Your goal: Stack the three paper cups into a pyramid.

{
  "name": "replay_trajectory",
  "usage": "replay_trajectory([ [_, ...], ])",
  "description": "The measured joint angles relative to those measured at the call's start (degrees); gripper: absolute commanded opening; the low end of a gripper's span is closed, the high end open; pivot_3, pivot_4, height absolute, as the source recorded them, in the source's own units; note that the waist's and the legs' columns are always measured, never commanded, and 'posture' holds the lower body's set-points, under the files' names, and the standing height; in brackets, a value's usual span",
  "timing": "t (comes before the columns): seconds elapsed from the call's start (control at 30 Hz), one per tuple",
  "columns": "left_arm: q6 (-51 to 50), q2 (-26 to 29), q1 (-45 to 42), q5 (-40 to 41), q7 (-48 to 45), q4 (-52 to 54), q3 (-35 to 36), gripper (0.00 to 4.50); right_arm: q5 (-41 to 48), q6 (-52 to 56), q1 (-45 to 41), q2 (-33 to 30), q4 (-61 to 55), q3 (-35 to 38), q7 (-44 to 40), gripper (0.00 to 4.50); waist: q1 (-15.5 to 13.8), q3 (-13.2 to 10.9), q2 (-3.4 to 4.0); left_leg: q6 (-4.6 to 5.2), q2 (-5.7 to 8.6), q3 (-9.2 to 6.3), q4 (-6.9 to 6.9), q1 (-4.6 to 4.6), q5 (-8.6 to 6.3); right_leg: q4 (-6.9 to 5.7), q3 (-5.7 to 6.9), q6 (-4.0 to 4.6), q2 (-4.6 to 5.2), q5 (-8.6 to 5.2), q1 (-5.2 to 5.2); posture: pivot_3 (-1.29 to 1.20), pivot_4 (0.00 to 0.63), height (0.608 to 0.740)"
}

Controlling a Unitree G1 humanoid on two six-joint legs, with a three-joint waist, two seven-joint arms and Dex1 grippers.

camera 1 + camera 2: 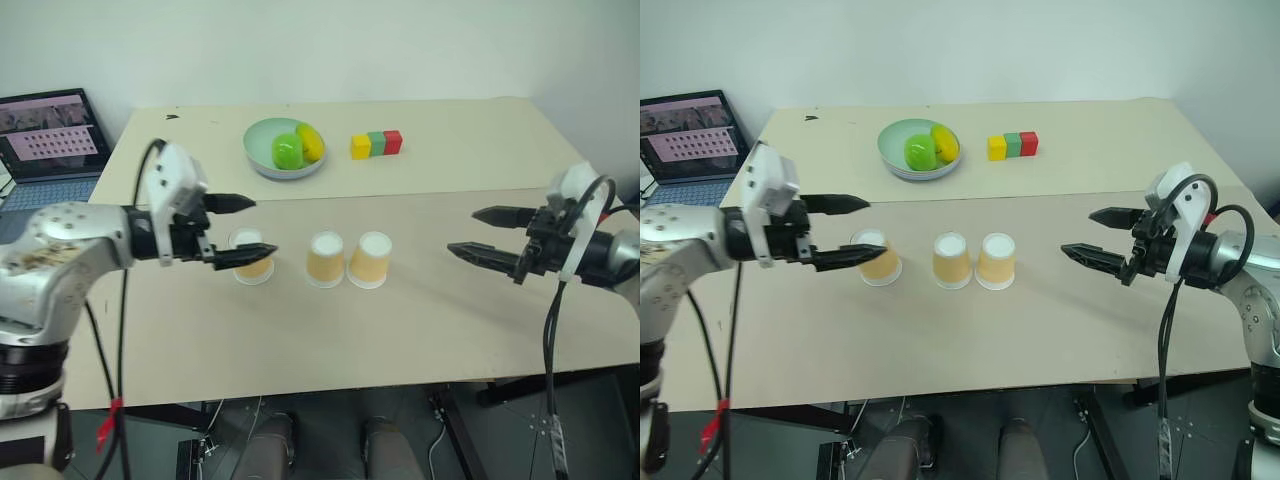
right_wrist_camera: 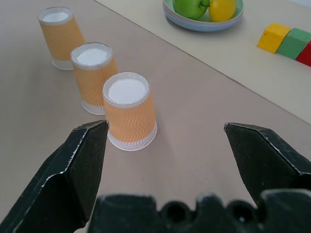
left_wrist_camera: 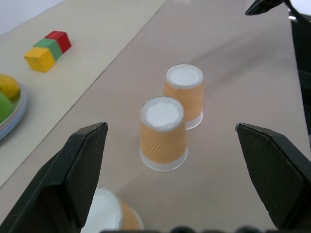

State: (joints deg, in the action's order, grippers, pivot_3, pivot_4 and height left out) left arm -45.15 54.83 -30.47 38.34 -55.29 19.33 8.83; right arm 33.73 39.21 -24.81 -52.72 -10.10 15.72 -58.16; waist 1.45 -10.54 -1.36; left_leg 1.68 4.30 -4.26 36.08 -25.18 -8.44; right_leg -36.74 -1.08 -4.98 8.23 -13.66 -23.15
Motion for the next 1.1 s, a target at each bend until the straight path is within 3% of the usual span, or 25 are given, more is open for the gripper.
replay_trajectory([
  [0.17,0.0,2.2,7.2,-0.2,-0.2,0.4,3.0,4.5,4.7,-0.1,-6.2,4.7,3.2,0.1,-0.9,4.45,-0.4,0.0,0.0,-0.01,-0.02,0.01,-0.06,-0.01,-0.01,0.03,0.0,0.03,0.0,0.02,-0.03,0.0,0.15,0.74],
  [0.53,0.4,4.1,16.5,-2.4,2.2,2.1,9.5,4.5,1.2,-2.4,-8.1,6.0,8.3,-5.1,-1.6,4.45,-0.8,0.0,0.0,-0.12,-0.02,-0.01,-0.12,-0.02,-0.07,0.1,0.01,0.08,0.02,0.02,-0.08,0.0,0.15,0.74],
  [0.7,0.6,-0.8,22.3,-2.5,4.9,4.1,9.1,4.5,1.0,-2.5,-8.3,7.0,8.7,-5.5,-1.2,4.45,-0.7,0.0,-0.01,-0.13,-0.06,0.01,-0.16,-0.02,-0.08,0.06,0.01,0.12,0.0,0.03,-0.13,0.0,0.15,0.74],
  [0.93,6.6,-9.6,23.6,-8.5,10.7,-1.2,4.4,4.5,0.3,-3.1,-8.2,7.0,8.8,-5.4,-0.4,4.45,-0.9,0.0,-0.01,-0.14,-0.05,0.02,-0.11,-0.01,-0.08,0.08,0.02,0.18,0.0,0.07,-0.08,0.0,0.15,0.74],
  [1.1,10.2,-12.5,21.0,-11.6,12.9,-5.7,2.7,4.5,0.3,-3.1,-7.2,6.5,8.2,-3.8,-0.1,4.45,-1.0,0.0,0.0,-0.14,-0.04,0.02,-0.11,-0.01,-0.08,0.09,0.02,0.18,0.01,0.08,-0.07,0.0,0.15,0.74],
])
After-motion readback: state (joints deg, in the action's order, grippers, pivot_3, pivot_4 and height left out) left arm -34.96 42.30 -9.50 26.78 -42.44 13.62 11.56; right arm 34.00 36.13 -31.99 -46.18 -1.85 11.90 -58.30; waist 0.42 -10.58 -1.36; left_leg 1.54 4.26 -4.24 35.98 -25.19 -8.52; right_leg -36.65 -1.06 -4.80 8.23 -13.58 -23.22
